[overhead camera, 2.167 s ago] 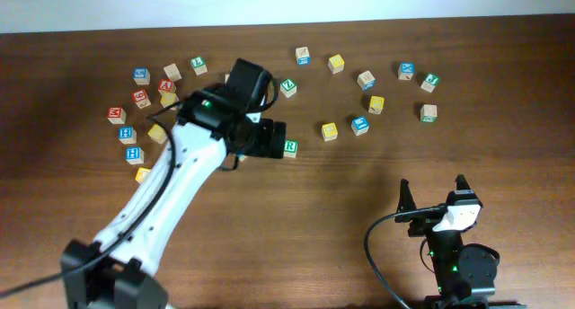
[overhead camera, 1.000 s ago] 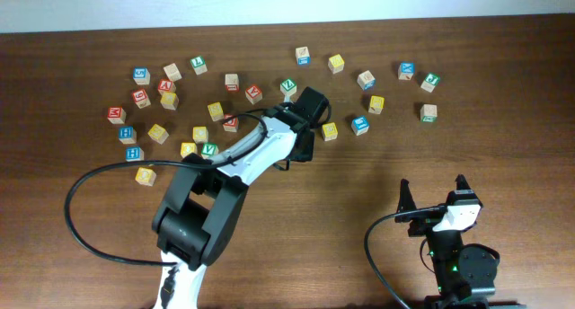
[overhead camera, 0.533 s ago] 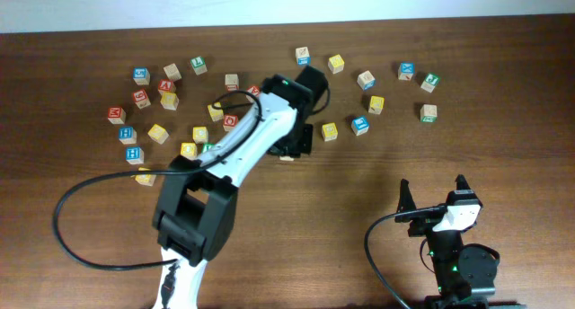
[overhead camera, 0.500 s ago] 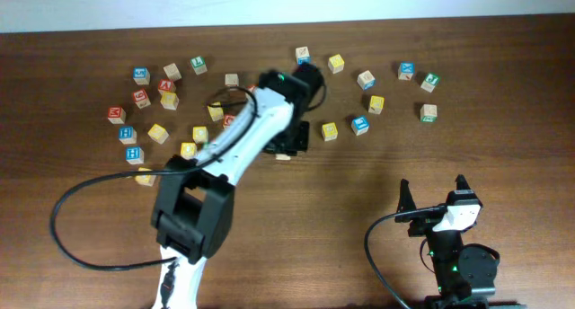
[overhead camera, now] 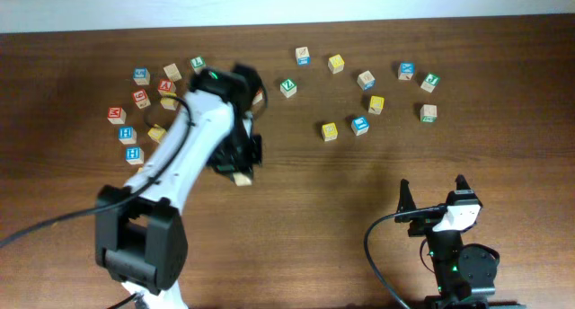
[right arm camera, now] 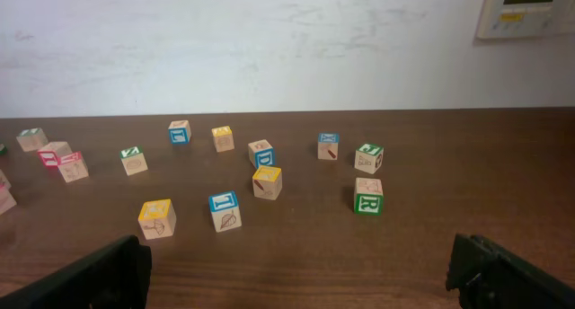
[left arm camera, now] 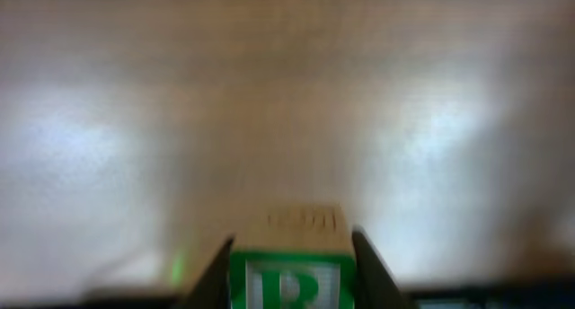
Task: Spell out RSS
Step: 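Carry the green R block toward the near centre and set it down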
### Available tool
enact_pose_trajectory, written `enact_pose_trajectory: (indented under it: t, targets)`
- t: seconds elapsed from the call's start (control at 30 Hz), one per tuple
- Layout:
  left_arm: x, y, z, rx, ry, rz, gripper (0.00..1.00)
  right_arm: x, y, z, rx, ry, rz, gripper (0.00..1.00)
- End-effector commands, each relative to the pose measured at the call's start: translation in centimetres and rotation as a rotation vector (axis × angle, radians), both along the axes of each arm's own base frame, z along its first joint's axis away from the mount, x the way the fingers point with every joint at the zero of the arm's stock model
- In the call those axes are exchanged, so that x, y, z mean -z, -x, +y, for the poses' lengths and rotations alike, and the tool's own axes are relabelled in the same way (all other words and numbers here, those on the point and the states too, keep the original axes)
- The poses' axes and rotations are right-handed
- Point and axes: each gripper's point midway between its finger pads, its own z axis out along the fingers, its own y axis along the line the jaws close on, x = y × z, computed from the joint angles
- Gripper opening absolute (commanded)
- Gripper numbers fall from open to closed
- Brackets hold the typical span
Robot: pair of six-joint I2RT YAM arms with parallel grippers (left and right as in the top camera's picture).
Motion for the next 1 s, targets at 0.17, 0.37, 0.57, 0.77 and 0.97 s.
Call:
enact_pose_trajectory:
  t: [0.17,0.37,0.57,0.77,0.97]
  targets:
    - [9.4,2.0,-1.8,0.015,-0.004,-0.06,0.23,0.2,0.0,-0.2,0.012,-0.004,0.0,0.98]
    - [9.7,2.5,-3.2,0.036,-0.002,-0.079,0.28,0.2,0.0,-0.2,0.012,-0.004,0.0,0.98]
    - [9.7,2.3,-2.0,-0.013,-0.072,-0.095,0.23,0.2,0.0,-0.2,0.012,-0.004,0.0,0.98]
    - [9.7,2.1,-2.1,-0.05,-0.076,-0.104,0.24,0.2,0.0,-0.2,0.012,-0.004,0.0,0.98]
    - [8.1,1.2,-2.6,-0.035,-0.066,-0.117,0.57,0.2,0.0,-0.2,0.012,-0.004,0.0,0.98]
